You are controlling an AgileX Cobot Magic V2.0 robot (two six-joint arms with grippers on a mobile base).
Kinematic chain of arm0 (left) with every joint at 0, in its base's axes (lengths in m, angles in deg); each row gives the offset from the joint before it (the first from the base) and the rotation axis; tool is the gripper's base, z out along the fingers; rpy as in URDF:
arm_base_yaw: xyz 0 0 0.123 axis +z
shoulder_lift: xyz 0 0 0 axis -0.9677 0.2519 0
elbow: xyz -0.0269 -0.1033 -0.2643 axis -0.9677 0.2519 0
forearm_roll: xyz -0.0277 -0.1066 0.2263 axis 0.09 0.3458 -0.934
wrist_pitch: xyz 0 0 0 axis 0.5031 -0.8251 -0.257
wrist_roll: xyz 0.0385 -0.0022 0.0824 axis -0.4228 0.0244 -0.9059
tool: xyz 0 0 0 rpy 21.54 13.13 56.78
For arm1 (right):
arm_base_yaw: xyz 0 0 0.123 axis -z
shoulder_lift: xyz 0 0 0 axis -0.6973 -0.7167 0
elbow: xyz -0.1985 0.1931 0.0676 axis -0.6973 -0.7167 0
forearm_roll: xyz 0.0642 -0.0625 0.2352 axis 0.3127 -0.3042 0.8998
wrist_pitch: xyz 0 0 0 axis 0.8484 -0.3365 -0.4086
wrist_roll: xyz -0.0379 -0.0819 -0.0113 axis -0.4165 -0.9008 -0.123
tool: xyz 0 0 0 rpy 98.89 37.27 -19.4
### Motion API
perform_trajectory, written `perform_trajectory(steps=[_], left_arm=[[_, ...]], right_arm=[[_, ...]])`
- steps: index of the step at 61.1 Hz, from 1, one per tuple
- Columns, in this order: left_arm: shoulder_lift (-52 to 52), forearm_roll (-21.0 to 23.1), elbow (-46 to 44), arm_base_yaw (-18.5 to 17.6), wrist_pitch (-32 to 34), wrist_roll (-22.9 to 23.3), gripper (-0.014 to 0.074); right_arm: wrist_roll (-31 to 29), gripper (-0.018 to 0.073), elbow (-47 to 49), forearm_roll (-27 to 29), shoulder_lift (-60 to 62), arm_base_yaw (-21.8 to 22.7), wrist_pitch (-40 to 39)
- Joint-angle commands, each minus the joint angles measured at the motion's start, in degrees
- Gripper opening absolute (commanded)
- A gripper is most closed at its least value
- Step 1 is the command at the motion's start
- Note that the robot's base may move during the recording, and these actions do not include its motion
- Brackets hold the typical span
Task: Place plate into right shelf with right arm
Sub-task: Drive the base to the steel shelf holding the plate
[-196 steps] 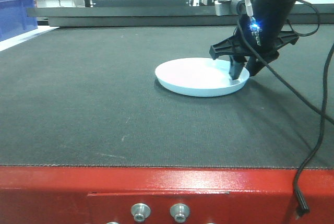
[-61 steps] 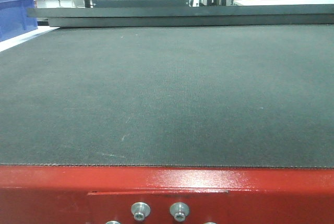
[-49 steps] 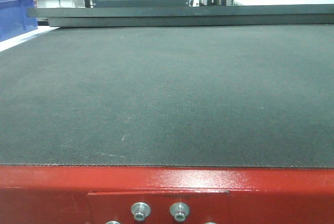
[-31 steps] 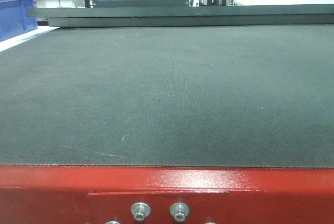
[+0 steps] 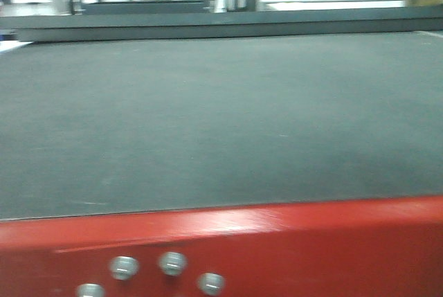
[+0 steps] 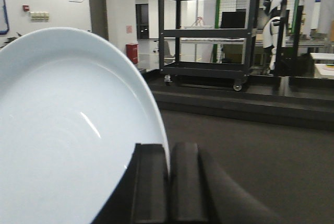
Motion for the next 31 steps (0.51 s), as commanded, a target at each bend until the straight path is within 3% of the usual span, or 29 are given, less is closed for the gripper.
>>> perform_trajectory(steps=[1, 31], left_arm=[[-0.6, 0.0, 0.4, -0.4, 5.1, 0.3, -0.0047], [-0.6, 0.0, 0.4, -0.4, 5.1, 0.3, -0.0047]], right_arm=[[-0.3, 0.0054, 1.7, -0.6, -0.4, -0.1, -5.9], [-0.3, 0.0054, 1.7, -0.6, -0.4, -0.1, -5.9]])
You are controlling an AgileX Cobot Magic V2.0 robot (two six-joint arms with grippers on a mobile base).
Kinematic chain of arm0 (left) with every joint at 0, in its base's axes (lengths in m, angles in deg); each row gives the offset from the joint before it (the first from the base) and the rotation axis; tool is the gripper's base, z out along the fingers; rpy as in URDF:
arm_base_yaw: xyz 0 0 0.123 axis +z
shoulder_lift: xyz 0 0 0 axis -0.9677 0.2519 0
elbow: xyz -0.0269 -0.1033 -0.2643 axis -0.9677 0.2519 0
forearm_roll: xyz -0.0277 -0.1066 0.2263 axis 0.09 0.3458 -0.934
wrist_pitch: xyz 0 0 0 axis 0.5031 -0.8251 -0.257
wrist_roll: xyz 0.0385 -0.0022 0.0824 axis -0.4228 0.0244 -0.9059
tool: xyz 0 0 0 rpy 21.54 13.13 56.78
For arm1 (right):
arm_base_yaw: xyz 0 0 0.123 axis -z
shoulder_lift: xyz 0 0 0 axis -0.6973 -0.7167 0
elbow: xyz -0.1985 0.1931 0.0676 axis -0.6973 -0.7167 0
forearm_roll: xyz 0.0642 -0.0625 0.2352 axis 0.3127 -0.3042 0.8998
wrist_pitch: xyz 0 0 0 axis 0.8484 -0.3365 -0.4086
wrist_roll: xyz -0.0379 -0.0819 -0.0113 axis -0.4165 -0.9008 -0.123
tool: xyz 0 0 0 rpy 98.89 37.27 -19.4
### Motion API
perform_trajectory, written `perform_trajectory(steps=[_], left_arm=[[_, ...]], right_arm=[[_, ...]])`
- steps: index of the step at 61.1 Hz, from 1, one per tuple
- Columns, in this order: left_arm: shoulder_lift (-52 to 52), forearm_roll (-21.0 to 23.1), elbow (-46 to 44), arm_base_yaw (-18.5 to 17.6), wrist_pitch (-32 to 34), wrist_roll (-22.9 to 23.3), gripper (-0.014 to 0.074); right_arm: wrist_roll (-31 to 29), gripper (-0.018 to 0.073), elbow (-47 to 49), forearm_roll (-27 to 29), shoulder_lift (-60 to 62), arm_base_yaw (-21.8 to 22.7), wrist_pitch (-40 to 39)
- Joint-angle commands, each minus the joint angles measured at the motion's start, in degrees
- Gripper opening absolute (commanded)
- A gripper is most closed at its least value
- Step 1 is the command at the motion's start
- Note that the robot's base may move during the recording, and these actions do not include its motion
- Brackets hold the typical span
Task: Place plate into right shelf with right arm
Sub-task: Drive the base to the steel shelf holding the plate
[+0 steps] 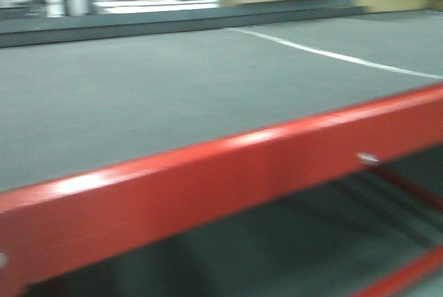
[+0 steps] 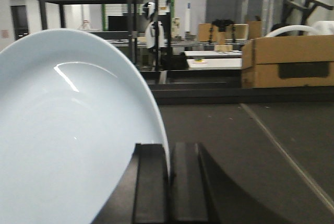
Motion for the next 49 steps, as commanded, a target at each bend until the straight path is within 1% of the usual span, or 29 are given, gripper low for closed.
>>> perform_trajectory(steps=[1, 49], left_arm=[[-0.6, 0.0, 0.4, -0.4, 5.1, 0.3, -0.0047], [-0.6, 0.0, 0.4, -0.4, 5.1, 0.3, -0.0047]], right_arm=[[-0.3, 0.0054, 1.7, -0.6, -0.4, -0.1, -5.9], [-0.3, 0.0054, 1.7, -0.6, -0.4, -0.1, -6.0]])
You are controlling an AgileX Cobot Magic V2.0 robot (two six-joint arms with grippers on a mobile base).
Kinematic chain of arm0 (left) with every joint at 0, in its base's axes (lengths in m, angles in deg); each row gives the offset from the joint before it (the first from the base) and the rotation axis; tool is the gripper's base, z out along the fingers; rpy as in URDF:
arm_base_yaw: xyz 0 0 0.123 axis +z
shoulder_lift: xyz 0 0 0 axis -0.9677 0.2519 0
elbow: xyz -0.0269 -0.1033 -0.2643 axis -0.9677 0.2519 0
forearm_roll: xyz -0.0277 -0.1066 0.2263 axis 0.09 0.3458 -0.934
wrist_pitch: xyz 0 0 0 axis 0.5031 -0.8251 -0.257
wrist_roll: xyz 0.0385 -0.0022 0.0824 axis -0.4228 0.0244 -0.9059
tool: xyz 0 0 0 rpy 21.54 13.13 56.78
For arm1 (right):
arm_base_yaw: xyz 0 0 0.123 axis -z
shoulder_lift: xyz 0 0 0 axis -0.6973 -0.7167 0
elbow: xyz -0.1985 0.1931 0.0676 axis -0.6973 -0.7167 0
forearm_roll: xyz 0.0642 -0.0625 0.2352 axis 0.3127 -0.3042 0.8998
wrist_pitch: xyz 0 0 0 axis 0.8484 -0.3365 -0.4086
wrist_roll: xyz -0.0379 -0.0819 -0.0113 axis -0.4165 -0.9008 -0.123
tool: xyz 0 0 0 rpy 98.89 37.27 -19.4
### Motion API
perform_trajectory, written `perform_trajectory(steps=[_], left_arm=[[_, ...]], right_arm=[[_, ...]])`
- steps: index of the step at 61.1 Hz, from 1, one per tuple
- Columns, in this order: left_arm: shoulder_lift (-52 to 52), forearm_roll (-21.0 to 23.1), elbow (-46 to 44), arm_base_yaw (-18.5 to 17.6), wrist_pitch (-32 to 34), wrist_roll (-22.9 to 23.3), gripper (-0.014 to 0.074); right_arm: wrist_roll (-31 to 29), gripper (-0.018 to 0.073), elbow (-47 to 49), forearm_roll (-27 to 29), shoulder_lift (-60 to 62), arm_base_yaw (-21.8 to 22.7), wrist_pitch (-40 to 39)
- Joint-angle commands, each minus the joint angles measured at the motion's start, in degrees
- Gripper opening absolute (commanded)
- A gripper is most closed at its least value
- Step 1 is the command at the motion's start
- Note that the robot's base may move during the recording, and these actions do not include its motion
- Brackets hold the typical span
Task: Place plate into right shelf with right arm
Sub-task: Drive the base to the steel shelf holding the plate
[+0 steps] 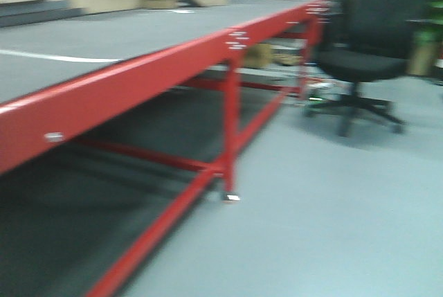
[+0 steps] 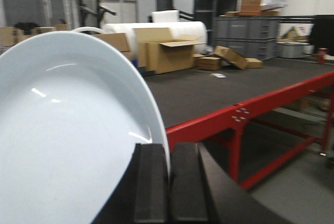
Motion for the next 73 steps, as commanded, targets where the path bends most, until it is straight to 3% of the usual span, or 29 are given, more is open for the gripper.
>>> perform_trajectory(steps=[1, 73], left_arm=[[-0.6, 0.0, 0.4, -0.4, 5.1, 0.3, -0.0047], [-0.6, 0.0, 0.4, -0.4, 5.1, 0.3, -0.0047]], right_arm=[[-0.3, 0.0054, 1.7, -0.5, -0.4, -0.1, -6.0], [-0.3, 0.0054, 1.7, -0.5, -0.4, -0.1, -6.1]])
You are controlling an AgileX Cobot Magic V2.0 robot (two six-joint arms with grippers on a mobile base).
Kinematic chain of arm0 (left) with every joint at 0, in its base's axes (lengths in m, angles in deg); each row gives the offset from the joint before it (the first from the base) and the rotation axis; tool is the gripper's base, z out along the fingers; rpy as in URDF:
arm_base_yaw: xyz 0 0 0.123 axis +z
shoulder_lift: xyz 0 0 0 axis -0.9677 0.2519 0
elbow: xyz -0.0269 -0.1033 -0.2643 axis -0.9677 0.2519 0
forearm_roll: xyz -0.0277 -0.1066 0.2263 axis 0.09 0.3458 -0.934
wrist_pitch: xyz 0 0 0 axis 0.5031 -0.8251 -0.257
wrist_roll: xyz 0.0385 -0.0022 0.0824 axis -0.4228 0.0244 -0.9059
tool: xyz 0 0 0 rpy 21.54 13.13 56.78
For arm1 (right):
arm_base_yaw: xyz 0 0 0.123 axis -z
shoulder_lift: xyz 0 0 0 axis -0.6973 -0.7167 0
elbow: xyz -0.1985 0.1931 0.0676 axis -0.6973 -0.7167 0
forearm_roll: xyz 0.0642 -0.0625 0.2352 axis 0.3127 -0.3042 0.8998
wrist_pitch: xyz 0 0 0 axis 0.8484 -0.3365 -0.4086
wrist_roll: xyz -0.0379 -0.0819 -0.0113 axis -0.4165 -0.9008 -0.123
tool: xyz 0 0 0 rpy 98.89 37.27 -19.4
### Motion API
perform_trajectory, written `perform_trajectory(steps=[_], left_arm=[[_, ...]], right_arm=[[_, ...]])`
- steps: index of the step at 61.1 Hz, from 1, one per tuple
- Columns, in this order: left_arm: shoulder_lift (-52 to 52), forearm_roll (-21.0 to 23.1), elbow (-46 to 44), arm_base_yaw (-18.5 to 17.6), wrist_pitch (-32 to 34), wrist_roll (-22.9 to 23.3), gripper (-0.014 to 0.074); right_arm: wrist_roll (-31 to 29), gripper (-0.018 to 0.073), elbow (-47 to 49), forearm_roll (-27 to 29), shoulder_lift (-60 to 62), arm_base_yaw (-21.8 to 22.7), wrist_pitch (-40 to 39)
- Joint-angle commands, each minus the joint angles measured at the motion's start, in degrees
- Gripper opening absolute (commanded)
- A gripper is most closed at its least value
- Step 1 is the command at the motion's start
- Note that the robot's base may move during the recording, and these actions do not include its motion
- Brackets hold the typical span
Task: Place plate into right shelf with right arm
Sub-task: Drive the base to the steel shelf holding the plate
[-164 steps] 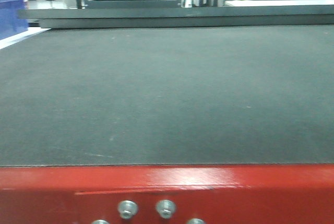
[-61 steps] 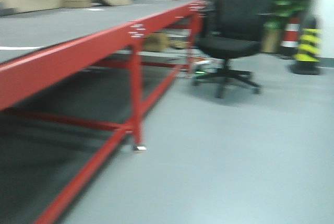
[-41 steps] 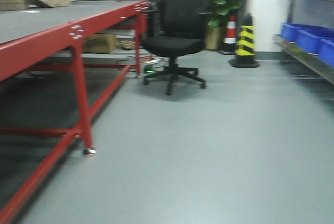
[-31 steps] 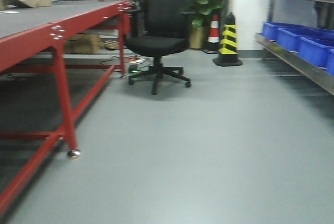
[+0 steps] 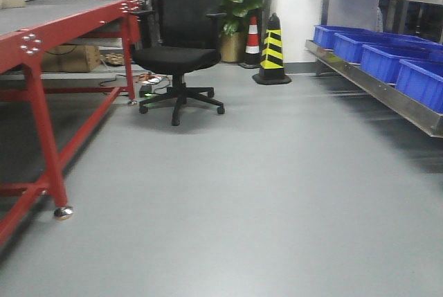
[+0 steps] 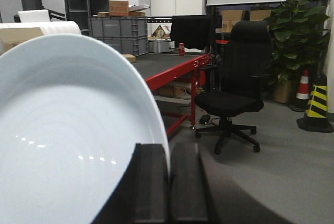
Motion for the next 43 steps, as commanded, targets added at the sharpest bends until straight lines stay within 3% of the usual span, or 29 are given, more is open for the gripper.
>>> perform_trajectory(steps=[1, 43], left_arm=[[-0.6, 0.0, 0.4, -0.4, 5.1, 0.3, -0.0047], [-0.6, 0.0, 0.4, -0.4, 5.1, 0.3, -0.0047]], right_arm=[[-0.3, 0.0054, 1.7, -0.5, -0.4, -0.1, -6.1], [-0.3, 0.0054, 1.7, -0.5, -0.4, -0.1, -6.2]])
